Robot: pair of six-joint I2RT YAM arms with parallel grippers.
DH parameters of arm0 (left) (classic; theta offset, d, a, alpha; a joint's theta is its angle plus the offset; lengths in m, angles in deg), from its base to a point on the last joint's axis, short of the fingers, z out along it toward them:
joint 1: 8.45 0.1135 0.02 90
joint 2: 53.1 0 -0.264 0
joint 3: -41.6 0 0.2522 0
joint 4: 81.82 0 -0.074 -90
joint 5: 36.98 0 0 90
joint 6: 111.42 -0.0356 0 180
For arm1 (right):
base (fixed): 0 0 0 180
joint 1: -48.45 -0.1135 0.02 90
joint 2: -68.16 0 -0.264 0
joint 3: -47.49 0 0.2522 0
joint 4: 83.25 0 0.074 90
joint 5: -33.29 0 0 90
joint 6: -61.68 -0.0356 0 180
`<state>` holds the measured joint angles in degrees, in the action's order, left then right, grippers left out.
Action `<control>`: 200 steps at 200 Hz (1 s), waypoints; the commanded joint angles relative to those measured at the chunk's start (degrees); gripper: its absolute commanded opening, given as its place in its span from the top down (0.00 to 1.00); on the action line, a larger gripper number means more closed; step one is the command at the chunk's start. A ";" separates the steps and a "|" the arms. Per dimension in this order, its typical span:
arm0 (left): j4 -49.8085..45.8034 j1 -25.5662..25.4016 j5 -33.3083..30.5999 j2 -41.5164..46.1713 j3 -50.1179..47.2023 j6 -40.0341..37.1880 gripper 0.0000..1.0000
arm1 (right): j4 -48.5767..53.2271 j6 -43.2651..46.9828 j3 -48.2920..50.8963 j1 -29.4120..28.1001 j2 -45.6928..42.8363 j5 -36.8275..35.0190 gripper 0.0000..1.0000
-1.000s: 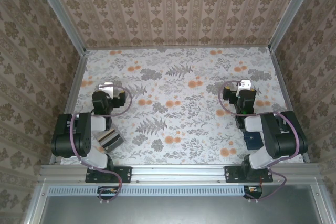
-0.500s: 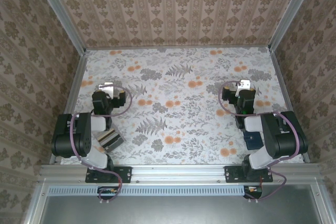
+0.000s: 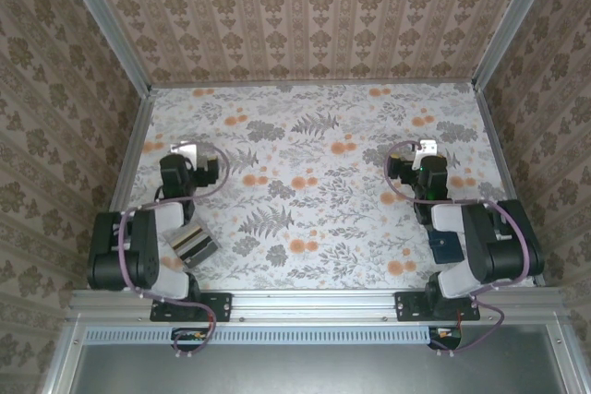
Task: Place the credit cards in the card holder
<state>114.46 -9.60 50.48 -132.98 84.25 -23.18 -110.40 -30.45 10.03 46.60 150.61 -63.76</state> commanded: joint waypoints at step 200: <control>-76.85 4.89 8.96 25.26 15.15 71.54 0.14 | 55.04 -32.72 -26.65 -0.61 -13.48 24.71 0.17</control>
<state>37.89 0.76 66.39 -106.05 97.73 36.86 -59.40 -62.03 -14.78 46.29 136.54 -40.11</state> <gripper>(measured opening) 0.881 0.836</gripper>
